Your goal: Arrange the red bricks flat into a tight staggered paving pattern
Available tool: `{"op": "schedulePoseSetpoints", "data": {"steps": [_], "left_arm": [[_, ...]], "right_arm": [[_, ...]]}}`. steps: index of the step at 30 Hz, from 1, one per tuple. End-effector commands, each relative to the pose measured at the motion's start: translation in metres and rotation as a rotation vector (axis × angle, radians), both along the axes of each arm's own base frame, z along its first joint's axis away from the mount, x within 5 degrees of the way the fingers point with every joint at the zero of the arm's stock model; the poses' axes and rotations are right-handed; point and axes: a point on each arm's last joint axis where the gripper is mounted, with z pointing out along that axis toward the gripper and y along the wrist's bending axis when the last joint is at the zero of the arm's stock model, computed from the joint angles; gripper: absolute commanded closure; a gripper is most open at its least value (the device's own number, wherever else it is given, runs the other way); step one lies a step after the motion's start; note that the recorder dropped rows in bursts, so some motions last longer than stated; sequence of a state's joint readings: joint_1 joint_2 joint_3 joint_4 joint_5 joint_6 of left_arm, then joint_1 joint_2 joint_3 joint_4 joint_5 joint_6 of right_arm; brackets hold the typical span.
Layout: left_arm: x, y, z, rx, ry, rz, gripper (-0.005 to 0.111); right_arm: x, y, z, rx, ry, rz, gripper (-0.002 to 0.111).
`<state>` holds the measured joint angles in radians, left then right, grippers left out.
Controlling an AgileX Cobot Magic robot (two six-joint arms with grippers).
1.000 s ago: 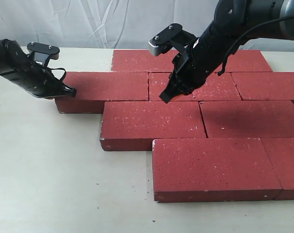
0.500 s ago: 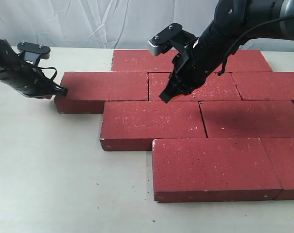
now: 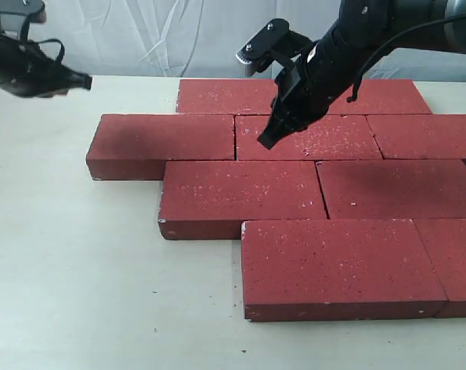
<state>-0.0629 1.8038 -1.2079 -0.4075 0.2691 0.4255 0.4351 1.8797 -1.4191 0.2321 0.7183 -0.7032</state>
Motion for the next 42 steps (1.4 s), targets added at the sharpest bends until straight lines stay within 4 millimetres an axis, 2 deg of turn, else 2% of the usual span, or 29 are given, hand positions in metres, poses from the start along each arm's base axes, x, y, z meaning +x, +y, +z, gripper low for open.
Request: {"op": "schedulePoseSetpoints", "data": {"steps": [1, 3, 4, 7, 10, 12, 16, 19, 23, 29, 35, 42], "left_arm": [[0.003, -0.011, 0.044, 0.01, -0.224, 0.008, 0.107], [-0.004, -0.011, 0.052, 0.104, -0.137, -0.098, 0.107], [-0.012, -0.005, 0.058, 0.172, -0.055, -0.147, 0.107], [-0.026, 0.011, 0.072, 0.206, 0.074, -0.106, 0.107], [-0.043, 0.026, 0.085, 0.263, 0.153, -0.072, 0.107], [-0.058, 0.035, 0.101, 0.266, 0.164, -0.017, 0.107], [-0.071, 0.039, 0.123, 0.224, 0.092, 0.045, 0.107], [-0.081, 0.035, 0.141, 0.19, 0.011, 0.048, 0.107], [-0.094, 0.032, 0.151, 0.145, -0.082, 0.052, 0.107], [-0.119, 0.032, 0.144, 0.123, -0.237, 0.071, 0.107], [-0.145, 0.024, 0.136, 0.105, -0.349, 0.054, 0.107], [-0.179, 0.013, 0.14, 0.089, -0.427, 0.004, 0.107]], "right_arm": [[0.012, -0.008, 0.028, -0.08, -0.06, 0.002, 0.109], [0.016, -0.021, 0.041, -0.15, -0.03, -0.071, 0.109], [0.017, -0.037, 0.05, -0.208, 0.028, -0.155, 0.109], [0.018, -0.068, 0.061, -0.305, 0.114, -0.292, 0.109], [0.02, -0.1, 0.069, -0.303, 0.117, -0.442, 0.109], [0.017, -0.131, 0.079, -0.251, 0.128, -0.569, 0.109], [0.0, -0.164, 0.091, -0.167, 0.152, -0.695, 0.109], [-0.013, -0.182, 0.101, -0.104, 0.087, -0.75, 0.109], [-0.034, -0.196, 0.111, -0.045, -0.052, -0.785, 0.109], [-0.065, -0.196, 0.119, 0.057, -0.291, -0.779, 0.109], [-0.096, -0.192, 0.106, 0.186, -0.47, -0.776, 0.109], [-0.127, -0.19, 0.099, 0.233, -0.589, -0.763, 0.109]]}}
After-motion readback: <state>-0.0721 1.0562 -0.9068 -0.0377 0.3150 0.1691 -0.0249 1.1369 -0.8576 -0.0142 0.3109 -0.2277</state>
